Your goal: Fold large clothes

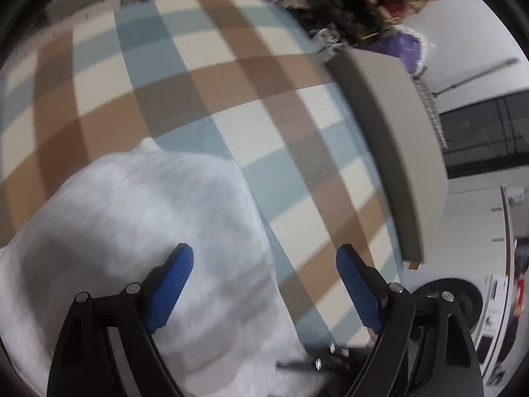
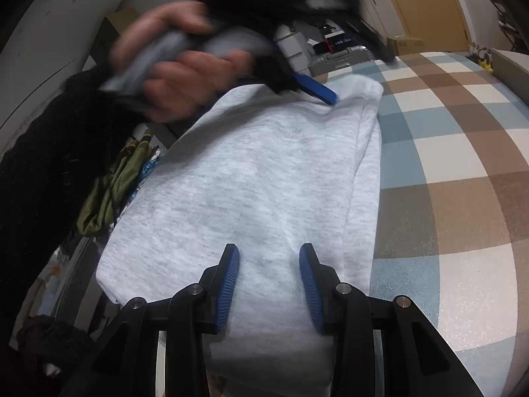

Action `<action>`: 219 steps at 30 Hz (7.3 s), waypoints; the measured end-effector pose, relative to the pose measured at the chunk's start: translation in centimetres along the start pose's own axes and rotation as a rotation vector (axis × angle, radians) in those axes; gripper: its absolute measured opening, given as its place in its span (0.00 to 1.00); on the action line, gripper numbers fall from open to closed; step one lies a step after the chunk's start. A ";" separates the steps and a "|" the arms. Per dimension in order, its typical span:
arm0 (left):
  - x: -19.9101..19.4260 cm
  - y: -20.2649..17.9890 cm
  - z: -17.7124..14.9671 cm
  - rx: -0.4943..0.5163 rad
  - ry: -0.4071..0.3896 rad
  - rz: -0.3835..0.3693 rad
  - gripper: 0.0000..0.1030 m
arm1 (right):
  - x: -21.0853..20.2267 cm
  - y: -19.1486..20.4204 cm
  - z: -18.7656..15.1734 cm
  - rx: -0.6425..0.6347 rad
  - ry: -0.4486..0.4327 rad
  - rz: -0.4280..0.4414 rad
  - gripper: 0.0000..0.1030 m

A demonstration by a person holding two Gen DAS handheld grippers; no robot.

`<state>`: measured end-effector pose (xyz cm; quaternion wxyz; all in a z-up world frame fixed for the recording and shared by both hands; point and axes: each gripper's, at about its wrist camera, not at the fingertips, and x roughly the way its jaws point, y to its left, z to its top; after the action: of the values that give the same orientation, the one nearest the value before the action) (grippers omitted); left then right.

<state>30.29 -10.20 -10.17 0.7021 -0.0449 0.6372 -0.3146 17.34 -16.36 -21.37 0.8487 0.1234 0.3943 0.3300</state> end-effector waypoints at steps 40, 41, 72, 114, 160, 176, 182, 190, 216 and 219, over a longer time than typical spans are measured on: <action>0.2 7.4 -25.3 -0.213 -0.403 -0.522 0.03 | 6.8 5.3 8.8 -0.309 0.257 -0.243 0.21; -0.5 7.3 -25.6 -0.217 -0.411 -0.515 0.03 | 6.0 5.5 8.9 -0.306 0.240 -0.239 0.21; -3.0 1.1 -25.0 0.047 -0.571 0.187 0.88 | 11.5 11.2 22.1 -0.317 0.251 -0.138 0.20; -2.1 0.9 -24.9 0.046 -0.575 0.282 0.97 | -0.5 4.5 2.5 -0.076 0.120 -0.074 0.28; -2.8 12.6 -21.4 -0.238 -0.191 -0.286 0.89 | 4.9 -3.8 6.6 0.191 0.369 0.198 0.48; -4.4 10.3 -21.8 -0.173 -0.244 -0.260 0.83 | 4.1 -2.9 7.6 0.145 0.308 0.242 0.35; -5.5 7.4 -21.0 -0.102 -0.269 -0.244 0.83 | -1.1 -2.9 8.1 0.127 0.194 0.256 0.35; -6.0 0.9 -15.9 -0.002 -0.260 -0.297 0.83 | -9.8 -6.2 9.8 0.176 0.070 0.217 0.34; 15.0 -16.3 2.0 0.047 -0.225 -0.356 0.81 | -29.0 -36.7 13.9 0.254 0.100 -0.603 0.41; 11.7 -15.5 0.2 0.074 -0.348 -0.245 0.81 | -30.4 -33.9 13.2 0.039 0.086 -0.834 0.41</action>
<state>24.43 -28.45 -13.06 0.7594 -0.1497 0.4840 -0.4083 28.58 -61.15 -10.71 0.8900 -0.0446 0.4516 -0.0444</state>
